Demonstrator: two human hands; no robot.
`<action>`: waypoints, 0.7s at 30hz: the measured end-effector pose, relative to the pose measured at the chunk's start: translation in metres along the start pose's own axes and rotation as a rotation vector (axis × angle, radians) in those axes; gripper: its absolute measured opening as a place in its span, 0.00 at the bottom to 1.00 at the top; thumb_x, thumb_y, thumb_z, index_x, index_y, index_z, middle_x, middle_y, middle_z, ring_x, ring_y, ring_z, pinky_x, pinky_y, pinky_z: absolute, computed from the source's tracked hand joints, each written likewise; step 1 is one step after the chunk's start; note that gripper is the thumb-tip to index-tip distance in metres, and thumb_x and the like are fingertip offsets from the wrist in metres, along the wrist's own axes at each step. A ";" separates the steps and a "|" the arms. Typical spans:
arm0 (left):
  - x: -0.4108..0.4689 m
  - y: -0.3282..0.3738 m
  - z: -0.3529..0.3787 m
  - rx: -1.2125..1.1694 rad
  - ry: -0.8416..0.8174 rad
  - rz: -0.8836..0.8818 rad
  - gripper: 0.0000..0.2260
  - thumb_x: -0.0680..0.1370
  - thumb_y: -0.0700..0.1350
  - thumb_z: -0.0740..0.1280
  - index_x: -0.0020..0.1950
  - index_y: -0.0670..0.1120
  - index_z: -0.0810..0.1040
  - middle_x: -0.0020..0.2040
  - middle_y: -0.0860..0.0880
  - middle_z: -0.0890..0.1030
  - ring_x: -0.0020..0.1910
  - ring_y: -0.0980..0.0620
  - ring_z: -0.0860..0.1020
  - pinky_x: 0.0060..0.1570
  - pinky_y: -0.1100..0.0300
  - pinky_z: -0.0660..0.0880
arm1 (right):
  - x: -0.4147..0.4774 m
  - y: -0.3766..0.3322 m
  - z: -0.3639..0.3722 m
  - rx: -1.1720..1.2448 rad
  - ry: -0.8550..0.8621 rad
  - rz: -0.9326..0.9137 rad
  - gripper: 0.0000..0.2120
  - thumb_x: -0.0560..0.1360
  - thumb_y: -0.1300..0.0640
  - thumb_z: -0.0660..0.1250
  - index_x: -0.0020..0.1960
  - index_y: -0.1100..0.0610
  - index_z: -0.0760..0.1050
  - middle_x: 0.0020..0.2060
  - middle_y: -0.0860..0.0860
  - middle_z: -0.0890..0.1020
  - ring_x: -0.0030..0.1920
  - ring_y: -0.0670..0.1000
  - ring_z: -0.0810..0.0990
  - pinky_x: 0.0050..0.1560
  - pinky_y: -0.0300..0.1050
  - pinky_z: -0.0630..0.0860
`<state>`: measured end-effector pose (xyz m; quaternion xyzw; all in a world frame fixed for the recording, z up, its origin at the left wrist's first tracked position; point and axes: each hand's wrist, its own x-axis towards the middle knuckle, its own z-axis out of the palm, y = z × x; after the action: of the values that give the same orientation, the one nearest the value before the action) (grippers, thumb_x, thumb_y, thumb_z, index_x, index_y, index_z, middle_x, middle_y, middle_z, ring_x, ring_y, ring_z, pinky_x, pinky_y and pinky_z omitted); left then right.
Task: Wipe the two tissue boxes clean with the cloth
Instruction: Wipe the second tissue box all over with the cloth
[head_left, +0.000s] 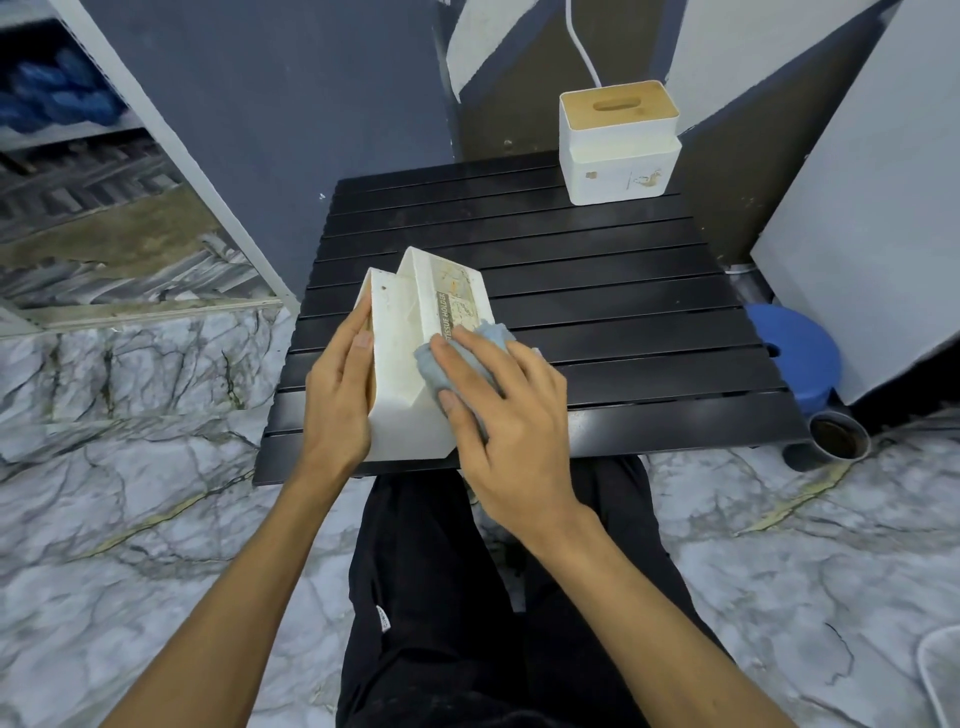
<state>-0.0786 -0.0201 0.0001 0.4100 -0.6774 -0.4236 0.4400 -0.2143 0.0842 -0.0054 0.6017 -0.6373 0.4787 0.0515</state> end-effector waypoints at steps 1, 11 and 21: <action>0.000 0.000 -0.001 -0.013 -0.011 -0.001 0.22 0.84 0.51 0.55 0.77 0.49 0.67 0.72 0.56 0.74 0.67 0.59 0.75 0.62 0.63 0.74 | 0.005 0.000 -0.001 -0.005 -0.017 -0.009 0.17 0.81 0.52 0.61 0.68 0.50 0.75 0.66 0.48 0.77 0.64 0.53 0.73 0.63 0.52 0.68; 0.002 0.001 -0.001 0.027 -0.024 -0.014 0.18 0.85 0.50 0.56 0.75 0.53 0.70 0.67 0.61 0.77 0.64 0.58 0.77 0.61 0.63 0.73 | 0.012 0.003 -0.014 0.285 -0.069 0.238 0.17 0.80 0.51 0.62 0.68 0.50 0.73 0.63 0.43 0.77 0.63 0.45 0.71 0.63 0.49 0.70; 0.003 0.002 0.000 0.018 -0.074 -0.029 0.19 0.85 0.48 0.56 0.76 0.54 0.69 0.62 0.67 0.78 0.59 0.61 0.78 0.57 0.63 0.75 | 0.054 0.027 -0.021 0.284 -0.257 0.212 0.14 0.79 0.54 0.63 0.64 0.51 0.79 0.61 0.43 0.80 0.61 0.43 0.73 0.64 0.43 0.69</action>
<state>-0.0796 -0.0227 0.0025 0.4079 -0.6911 -0.4386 0.4046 -0.2613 0.0546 0.0261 0.5884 -0.6246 0.4858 -0.1662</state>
